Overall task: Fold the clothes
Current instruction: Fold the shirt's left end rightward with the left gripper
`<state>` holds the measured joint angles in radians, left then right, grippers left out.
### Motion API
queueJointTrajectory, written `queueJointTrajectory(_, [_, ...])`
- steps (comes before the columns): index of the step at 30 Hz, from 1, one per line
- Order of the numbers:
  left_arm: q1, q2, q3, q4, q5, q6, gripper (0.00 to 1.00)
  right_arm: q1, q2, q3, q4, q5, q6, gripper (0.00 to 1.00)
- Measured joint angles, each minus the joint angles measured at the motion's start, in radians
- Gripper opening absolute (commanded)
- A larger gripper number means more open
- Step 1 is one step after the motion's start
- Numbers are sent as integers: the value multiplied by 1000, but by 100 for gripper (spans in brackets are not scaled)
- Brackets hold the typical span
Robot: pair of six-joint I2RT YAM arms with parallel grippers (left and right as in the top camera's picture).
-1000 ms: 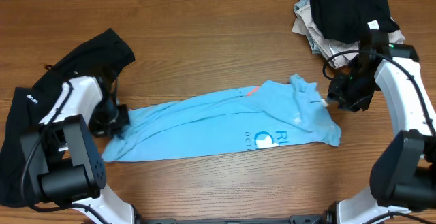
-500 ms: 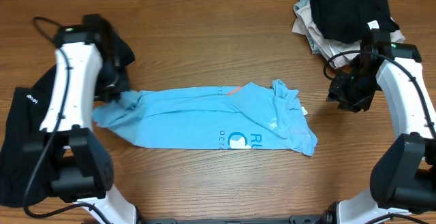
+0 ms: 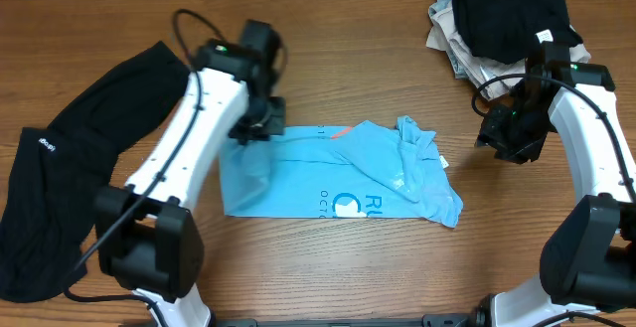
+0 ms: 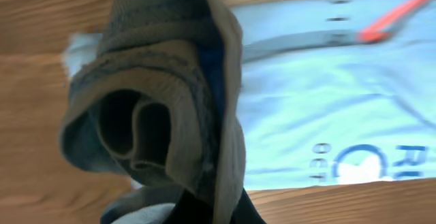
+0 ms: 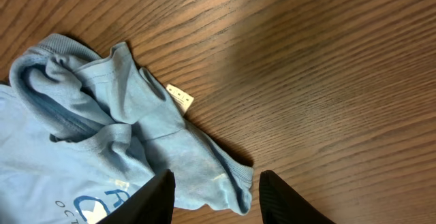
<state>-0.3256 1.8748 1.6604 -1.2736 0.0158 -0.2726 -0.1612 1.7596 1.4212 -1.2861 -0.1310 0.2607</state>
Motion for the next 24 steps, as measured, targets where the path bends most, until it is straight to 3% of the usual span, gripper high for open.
queueJointTrajectory(13, [-175,61,0,77,27,-51,9,0,0,0,6,8,0,48])
queueJointTrajectory(14, [-179,72,0,77,31,-51,17,0,0,0,6,9,0,48])
queueJointTrajectory(16, [-187,91,0,78,41,-50,45,0,0,0,7,9,0,49])
queueJointTrajectory(18, [-195,106,0,78,54,-59,66,0,0,0,9,10,2,57])
queueJointTrajectory(21, [-199,114,0,81,76,-63,83,0,0,0,24,14,0,63])
queueJointTrajectory(24, [-198,114,0,94,124,-56,93,0,0,-14,55,11,0,66])
